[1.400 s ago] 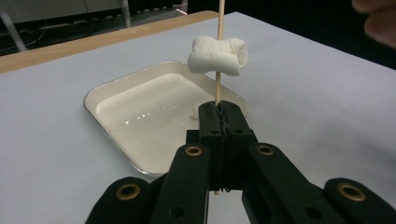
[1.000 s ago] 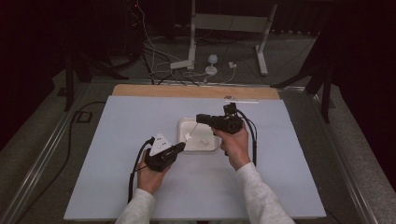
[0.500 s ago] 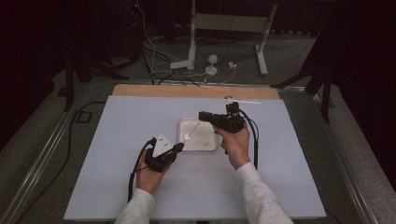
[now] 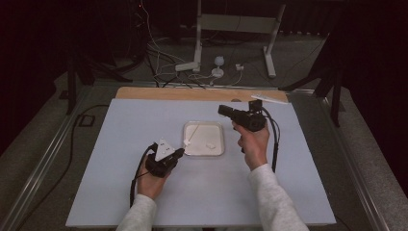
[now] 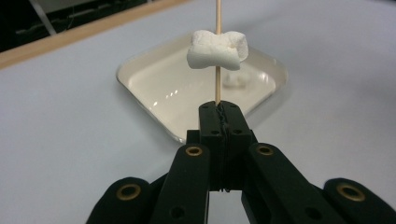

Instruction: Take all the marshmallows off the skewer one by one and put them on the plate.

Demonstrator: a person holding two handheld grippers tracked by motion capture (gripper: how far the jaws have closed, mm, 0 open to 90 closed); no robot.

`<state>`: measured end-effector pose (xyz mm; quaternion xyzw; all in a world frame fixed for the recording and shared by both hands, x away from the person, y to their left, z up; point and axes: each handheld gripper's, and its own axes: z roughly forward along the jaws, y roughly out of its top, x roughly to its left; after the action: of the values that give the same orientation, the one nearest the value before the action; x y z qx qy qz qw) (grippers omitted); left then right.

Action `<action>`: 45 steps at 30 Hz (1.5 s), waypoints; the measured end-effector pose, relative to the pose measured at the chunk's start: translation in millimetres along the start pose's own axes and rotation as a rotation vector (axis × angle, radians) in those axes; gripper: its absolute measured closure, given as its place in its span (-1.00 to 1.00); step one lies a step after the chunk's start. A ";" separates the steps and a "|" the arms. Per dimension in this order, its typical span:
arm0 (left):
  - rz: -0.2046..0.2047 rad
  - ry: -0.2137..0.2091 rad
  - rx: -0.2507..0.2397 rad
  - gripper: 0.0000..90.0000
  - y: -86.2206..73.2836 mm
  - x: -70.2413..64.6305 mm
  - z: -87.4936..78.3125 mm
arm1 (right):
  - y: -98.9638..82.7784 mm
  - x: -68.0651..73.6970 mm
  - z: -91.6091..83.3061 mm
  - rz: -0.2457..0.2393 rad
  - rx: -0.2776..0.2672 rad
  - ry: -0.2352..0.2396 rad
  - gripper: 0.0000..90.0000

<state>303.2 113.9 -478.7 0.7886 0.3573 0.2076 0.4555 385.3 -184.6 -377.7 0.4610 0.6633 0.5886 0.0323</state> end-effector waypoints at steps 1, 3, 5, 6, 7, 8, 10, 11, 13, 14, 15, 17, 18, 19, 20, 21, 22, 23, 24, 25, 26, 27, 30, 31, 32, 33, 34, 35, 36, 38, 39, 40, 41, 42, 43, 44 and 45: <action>-0.006 0.002 -0.005 1.00 1.2 -0.1 -0.6 | 0.5 -0.3 -1.1 -0.009 0.009 -0.006 0.84; -0.010 -0.005 -0.013 1.00 2.0 -0.3 -1.7 | -2.2 -0.7 0.7 -0.035 0.031 -0.018 0.83; -0.026 -0.016 -0.022 1.00 2.2 0.2 -2.5 | -8.2 -2.9 5.5 -0.052 0.058 -0.039 0.81; -0.034 -0.018 -0.024 1.00 2.5 0.7 -3.0 | -11.8 -4.6 8.5 -0.055 0.073 -0.047 0.80; -0.041 -0.021 -0.029 1.00 2.7 0.9 -3.3 | -15.5 -6.2 11.7 -0.062 0.089 -0.063 0.80; -0.043 -0.023 -0.031 1.00 2.9 1.4 -3.7 | -19.1 -7.8 14.8 -0.071 0.108 -0.079 0.79; -0.052 -0.029 -0.036 1.00 3.0 1.8 -3.9 | -26.1 -11.9 21.4 -0.086 0.147 -0.109 0.78; -0.055 -0.029 -0.037 1.00 3.0 2.0 -4.1 | -29.5 -14.3 24.8 -0.097 0.164 -0.126 0.78; -0.058 -0.033 -0.039 1.00 3.2 2.0 -4.4 | -36.6 -18.6 31.0 -0.106 0.200 -0.152 0.76; -0.061 -0.036 -0.041 1.00 3.4 2.0 -4.4 | -40.1 -20.4 33.9 -0.109 0.213 -0.161 0.75; -0.064 -0.037 -0.044 1.00 3.5 1.9 -4.3 | -43.3 -22.2 36.2 -0.113 0.225 -0.171 0.74; -0.067 -0.042 -0.044 1.00 3.7 1.6 -3.9 | -49.1 -25.8 40.8 -0.114 0.248 -0.187 0.72; -0.068 -0.043 -0.045 1.00 3.7 1.2 -3.6 | -51.4 -27.6 42.7 -0.116 0.258 -0.195 0.69; -0.068 -0.043 -0.044 1.00 3.7 1.1 -3.3 | -53.9 -30.0 45.0 -0.112 0.269 -0.202 0.65; -0.068 -0.045 -0.044 1.00 3.7 1.0 -3.1 | -55.2 -31.4 46.2 -0.106 0.277 -0.202 0.60; -0.069 -0.045 -0.044 1.00 3.6 0.9 -2.8 | -56.9 -33.1 47.7 -0.102 0.285 -0.202 0.53; -0.069 -0.046 -0.043 1.00 3.6 0.8 -2.7 | -58.2 -34.1 48.7 -0.102 0.290 -0.209 0.42; -0.069 -0.046 -0.043 1.00 3.6 0.8 -2.6 | -59.5 -34.9 49.8 -0.100 0.295 -0.213 0.31; -0.070 -0.048 -0.043 1.00 3.6 0.8 -2.5 | -60.5 -35.2 50.6 -0.097 0.304 -0.221 0.23; -0.071 -0.048 -0.043 1.00 3.6 0.7 -2.3 | -61.4 -35.4 51.5 -0.103 0.309 -0.229 0.15; -0.071 -0.049 -0.042 1.00 3.6 0.7 -2.2 | -61.9 -35.7 52.2 -0.106 0.313 -0.234 0.10; -0.072 -0.049 -0.042 1.00 3.7 0.7 -2.1 | -62.2 -35.7 52.3 -0.104 0.312 -0.237 0.07; -0.078 -0.048 -0.045 1.00 3.7 1.4 -1.9 | -61.8 -34.5 50.8 -0.102 0.298 -0.221 -0.10; -0.084 -0.049 -0.046 1.00 3.6 1.6 -1.8 | -61.4 -33.5 50.1 -0.098 0.294 -0.213 -0.14; -0.086 -0.049 -0.046 1.00 3.6 1.7 -1.7 | -61.0 -32.4 49.3 -0.093 0.291 -0.197 -0.19; -0.086 -0.049 -0.046 1.00 3.6 1.7 -1.7 | -60.6 -31.2 48.6 -0.089 0.287 -0.184 -0.21; -0.087 -0.050 -0.047 1.00 3.7 1.6 -1.8 | -60.3 -29.8 47.9 -0.089 0.285 -0.173 -0.22; -0.086 -0.048 -0.048 1.00 3.8 1.6 -1.8 | -60.1 -28.2 47.5 -0.088 0.284 -0.164 -0.25; -0.086 -0.046 -0.049 1.00 3.9 1.5 -1.9 | -60.1 -27.0 47.0 -0.086 0.283 -0.150 -0.27; -0.087 -0.045 -0.049 1.00 4.0 1.4 -1.9 | -60.0 -24.3 46.0 -0.076 0.277 -0.123 -0.30; -0.088 -0.044 -0.049 1.00 4.1 1.4 -1.8 | -60.0 -22.7 45.5 -0.071 0.274 -0.114 -0.31; -0.090 -0.045 -0.049 1.00 4.1 1.3 -1.7 | -59.9 -20.6 45.0 -0.066 0.271 -0.099 -0.32; -0.090 -0.044 -0.049 1.00 4.1 1.2 -1.7 | -59.9 -19.0 44.8 -0.065 0.268 -0.092 -0.32; -0.092 -0.045 -0.050 1.00 4.2 1.2 -1.5 | -59.8 -16.8 44.5 -0.065 0.266 -0.083 -0.32; -0.095 -0.048 -0.052 1.00 4.3 1.1 -1.4 | -59.6 -14.2 44.2 -0.063 0.263 -0.075 -0.32; -0.097 -0.048 -0.053 1.00 4.5 0.9 -1.4 | -59.6 -11.5 44.3 -0.062 0.260 -0.067 -0.32; -0.098 -0.047 -0.054 1.00 4.6 0.7 -1.3 | -59.6 -9.0 44.5 -0.061 0.258 -0.058 -0.32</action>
<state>304.6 113.7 -474.0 0.7622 0.3787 0.1761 0.4946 382.3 -150.0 -444.0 0.4578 0.7460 0.4835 0.0100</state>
